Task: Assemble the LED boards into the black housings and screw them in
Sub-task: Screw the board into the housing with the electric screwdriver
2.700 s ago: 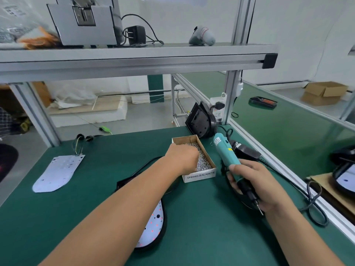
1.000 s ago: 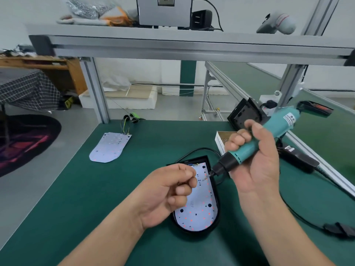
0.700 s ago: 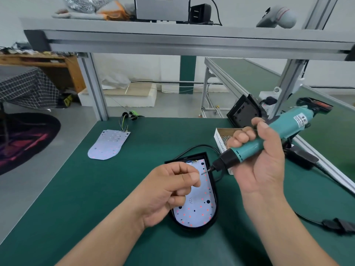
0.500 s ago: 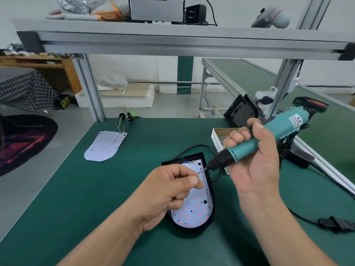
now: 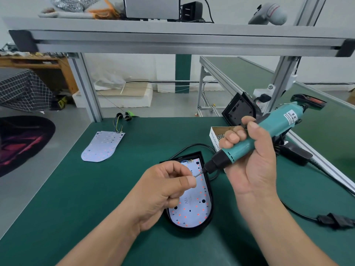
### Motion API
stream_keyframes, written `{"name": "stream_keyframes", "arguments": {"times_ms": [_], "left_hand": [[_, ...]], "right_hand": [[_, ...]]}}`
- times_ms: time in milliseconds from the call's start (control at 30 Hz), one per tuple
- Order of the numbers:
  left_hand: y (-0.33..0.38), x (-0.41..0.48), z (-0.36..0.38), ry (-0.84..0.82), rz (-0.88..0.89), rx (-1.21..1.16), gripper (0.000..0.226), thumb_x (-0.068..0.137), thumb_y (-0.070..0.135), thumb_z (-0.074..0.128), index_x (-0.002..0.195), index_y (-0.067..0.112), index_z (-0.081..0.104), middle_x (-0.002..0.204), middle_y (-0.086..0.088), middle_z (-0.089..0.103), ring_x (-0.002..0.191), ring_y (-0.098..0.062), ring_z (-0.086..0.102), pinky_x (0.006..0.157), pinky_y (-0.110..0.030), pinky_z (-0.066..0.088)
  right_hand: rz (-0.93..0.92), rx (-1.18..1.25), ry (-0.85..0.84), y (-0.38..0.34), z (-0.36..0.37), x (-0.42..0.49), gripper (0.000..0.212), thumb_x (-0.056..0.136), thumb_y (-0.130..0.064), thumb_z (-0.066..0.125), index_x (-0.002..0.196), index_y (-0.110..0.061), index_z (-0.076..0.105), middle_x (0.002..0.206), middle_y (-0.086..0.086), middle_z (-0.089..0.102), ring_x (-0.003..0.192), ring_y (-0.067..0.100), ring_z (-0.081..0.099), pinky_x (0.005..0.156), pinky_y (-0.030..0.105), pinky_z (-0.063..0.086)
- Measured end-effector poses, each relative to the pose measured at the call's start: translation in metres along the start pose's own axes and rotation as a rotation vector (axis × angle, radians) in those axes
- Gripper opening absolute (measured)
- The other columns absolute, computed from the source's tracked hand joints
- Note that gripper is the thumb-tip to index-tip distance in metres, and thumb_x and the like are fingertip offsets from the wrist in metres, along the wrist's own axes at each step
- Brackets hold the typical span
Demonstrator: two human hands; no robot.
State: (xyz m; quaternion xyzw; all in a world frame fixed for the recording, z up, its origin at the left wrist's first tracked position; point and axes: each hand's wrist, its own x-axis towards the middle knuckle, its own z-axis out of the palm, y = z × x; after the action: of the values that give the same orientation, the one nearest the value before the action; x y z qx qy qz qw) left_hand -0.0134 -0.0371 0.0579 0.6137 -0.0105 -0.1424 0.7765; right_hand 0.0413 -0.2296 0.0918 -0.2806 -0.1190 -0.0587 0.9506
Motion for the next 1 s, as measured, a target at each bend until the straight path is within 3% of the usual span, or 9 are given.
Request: {"name": "stream_keyframes", "arguments": {"times_ms": [100, 233, 1000], "left_hand": [[-0.0002, -0.0008, -0.0009, -0.042, -0.008, -0.004, 0.014, 0.079, 0.015, 0.086, 0.088, 0.012, 0.076, 0.074, -0.004, 0.057, 0.052, -0.011, 0.024, 0.044, -0.018, 0.026], [-0.0018, -0.0012, -0.0016, -0.083, -0.037, -0.084, 0.011, 0.083, 0.016, 0.083, 0.093, 0.012, 0.081, 0.094, -0.013, 0.071, 0.052, -0.010, 0.026, 0.043, -0.016, 0.028], [-0.0064, 0.0010, -0.0034, -0.092, -0.058, -0.120, 0.015, 0.086, 0.016, 0.078, 0.099, 0.011, 0.082, 0.090, -0.010, 0.069, 0.052, -0.009, 0.027, 0.041, -0.015, 0.028]], "right_hand": [[-0.005, 0.010, 0.002, -0.0013, 0.0005, -0.0002, 0.007, 0.099, -0.016, 0.058, 0.104, -0.015, 0.062, 0.074, -0.003, 0.047, 0.064, 0.012, 0.051, 0.062, 0.024, 0.047], [-0.009, 0.012, -0.002, -0.0027, 0.0007, -0.0008, 0.007, 0.099, -0.016, 0.057, 0.104, -0.015, 0.062, 0.073, -0.003, 0.048, 0.064, 0.012, 0.052, 0.061, 0.024, 0.047], [-0.006, -0.005, -0.033, -0.0011, 0.0024, -0.0028, 0.006, 0.098, -0.016, 0.057, 0.102, -0.016, 0.060, 0.072, -0.003, 0.048, 0.062, 0.012, 0.050, 0.060, 0.024, 0.047]]}}
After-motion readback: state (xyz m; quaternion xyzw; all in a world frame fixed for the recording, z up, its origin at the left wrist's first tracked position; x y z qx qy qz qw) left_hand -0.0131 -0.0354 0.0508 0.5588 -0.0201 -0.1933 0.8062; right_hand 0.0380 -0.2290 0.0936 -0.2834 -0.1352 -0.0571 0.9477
